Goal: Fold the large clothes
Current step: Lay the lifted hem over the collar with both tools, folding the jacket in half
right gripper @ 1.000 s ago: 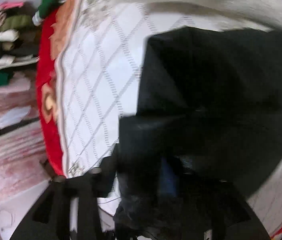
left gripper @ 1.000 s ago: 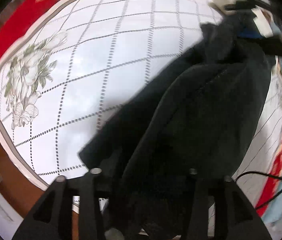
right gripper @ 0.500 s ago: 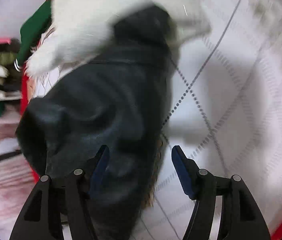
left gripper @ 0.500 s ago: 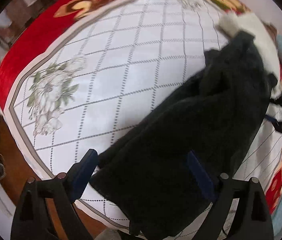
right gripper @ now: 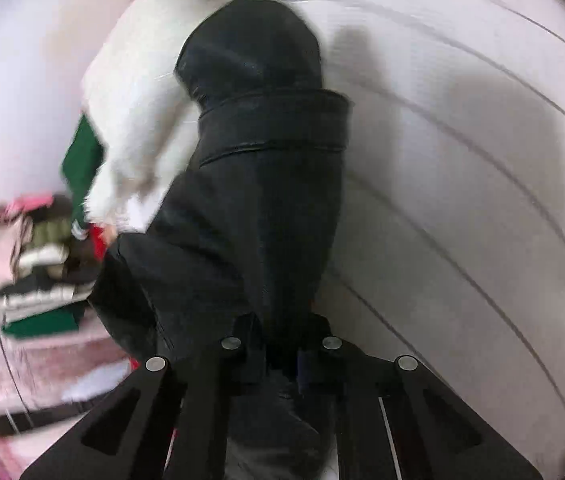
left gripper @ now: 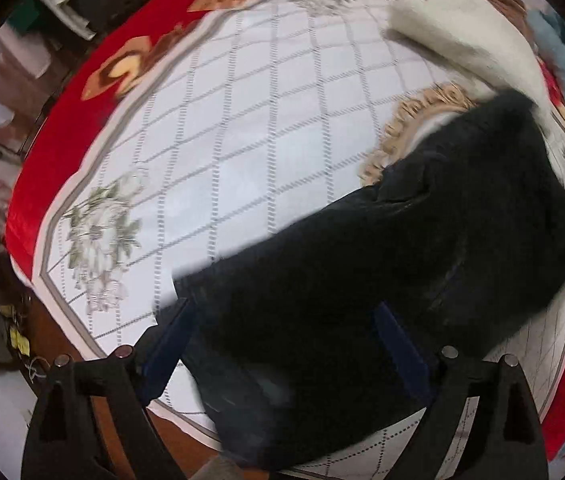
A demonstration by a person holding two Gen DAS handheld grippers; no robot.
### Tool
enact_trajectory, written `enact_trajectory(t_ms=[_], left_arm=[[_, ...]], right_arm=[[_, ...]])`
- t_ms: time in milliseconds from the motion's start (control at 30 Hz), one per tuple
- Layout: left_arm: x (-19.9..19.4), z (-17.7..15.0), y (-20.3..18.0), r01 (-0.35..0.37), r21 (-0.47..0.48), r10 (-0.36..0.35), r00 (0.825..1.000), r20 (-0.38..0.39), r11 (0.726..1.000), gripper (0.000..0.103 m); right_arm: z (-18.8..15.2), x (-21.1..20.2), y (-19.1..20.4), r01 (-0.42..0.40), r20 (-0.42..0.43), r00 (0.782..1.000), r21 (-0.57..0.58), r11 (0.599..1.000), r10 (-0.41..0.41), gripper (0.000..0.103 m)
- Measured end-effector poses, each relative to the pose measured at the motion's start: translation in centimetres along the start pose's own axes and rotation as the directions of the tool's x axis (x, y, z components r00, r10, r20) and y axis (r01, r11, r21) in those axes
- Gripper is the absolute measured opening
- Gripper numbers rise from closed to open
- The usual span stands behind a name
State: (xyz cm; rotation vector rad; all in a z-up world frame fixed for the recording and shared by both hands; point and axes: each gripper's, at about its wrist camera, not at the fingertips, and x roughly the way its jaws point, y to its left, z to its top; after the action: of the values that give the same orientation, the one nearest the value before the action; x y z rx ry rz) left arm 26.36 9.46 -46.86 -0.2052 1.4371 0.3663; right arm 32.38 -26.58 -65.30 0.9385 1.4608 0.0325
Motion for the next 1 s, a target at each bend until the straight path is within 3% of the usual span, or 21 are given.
enact_trajectory(t_ms=[100,200,267,333,467,567,700,767,800,900,1000], left_arm=[[2.0,-0.1,-1.9,0.019,0.029,-0.019,1.000,-0.012,0.999,0.092],[5.8,1.0,-3.3,-0.073,0.086,0.074,0.997,-0.007,0.994,0.092],[8.2,2.1,-2.8,-0.045,0.056,0.049,0.997,-0.059,0.997,0.100],[10.1,2.9,-1.9,-0.010,0.019,0.012,0.994,-0.109,1.000,0.103],[10.1,2.9,-1.5,0.014,0.022,-0.012,0.995,-0.101,1.000,0.103],[9.5,2.8,-1.3,0.008,0.026,-0.006,0.996,-0.089,1.000,0.103],[8.4,3.1,-0.8,0.001,0.009,0.000,0.997,-0.072,1.000,0.103],[7.7,3.3,-0.7,-0.006,0.008,0.007,0.999,-0.050,1.000,0.103],[7.4,3.4,-0.6,-0.013,0.009,0.014,0.999,-0.045,1.000,0.103],[5.9,4.0,-0.5,-0.038,0.016,0.039,0.999,-0.037,0.999,0.103],[3.1,4.9,-1.5,0.004,0.014,-0.005,1.000,0.020,1.000,0.103]], right_arm=[[-3.5,-2.3,-5.9,0.132,-0.078,0.988,0.013,0.991,-0.131,0.027],[-6.0,-5.0,-8.8,0.225,-0.123,0.968,0.034,0.974,-0.219,0.027],[-7.0,-7.5,-8.5,0.277,-0.090,0.957,-0.015,0.961,-0.277,0.028],[-8.0,-9.3,-6.6,0.280,-0.066,0.955,-0.122,0.952,-0.289,0.029],[-8.5,-8.6,-0.1,0.161,-0.096,0.975,-0.304,0.939,-0.198,0.029],[-6.3,-5.0,6.4,0.115,-0.080,0.983,-0.424,0.898,-0.164,0.029],[-2.0,1.2,10.5,0.196,-0.033,0.969,-0.507,0.839,-0.246,0.028],[-0.1,4.2,10.7,0.337,0.005,0.919,-0.530,0.778,-0.395,0.027],[0.9,5.7,9.7,0.378,-0.014,0.893,-0.518,0.767,-0.450,0.025],[2.5,6.5,8.8,0.383,-0.083,0.884,-0.433,0.816,-0.460,0.025],[3.2,3.7,8.8,0.361,-0.130,0.889,-0.389,0.848,-0.438,0.028]])
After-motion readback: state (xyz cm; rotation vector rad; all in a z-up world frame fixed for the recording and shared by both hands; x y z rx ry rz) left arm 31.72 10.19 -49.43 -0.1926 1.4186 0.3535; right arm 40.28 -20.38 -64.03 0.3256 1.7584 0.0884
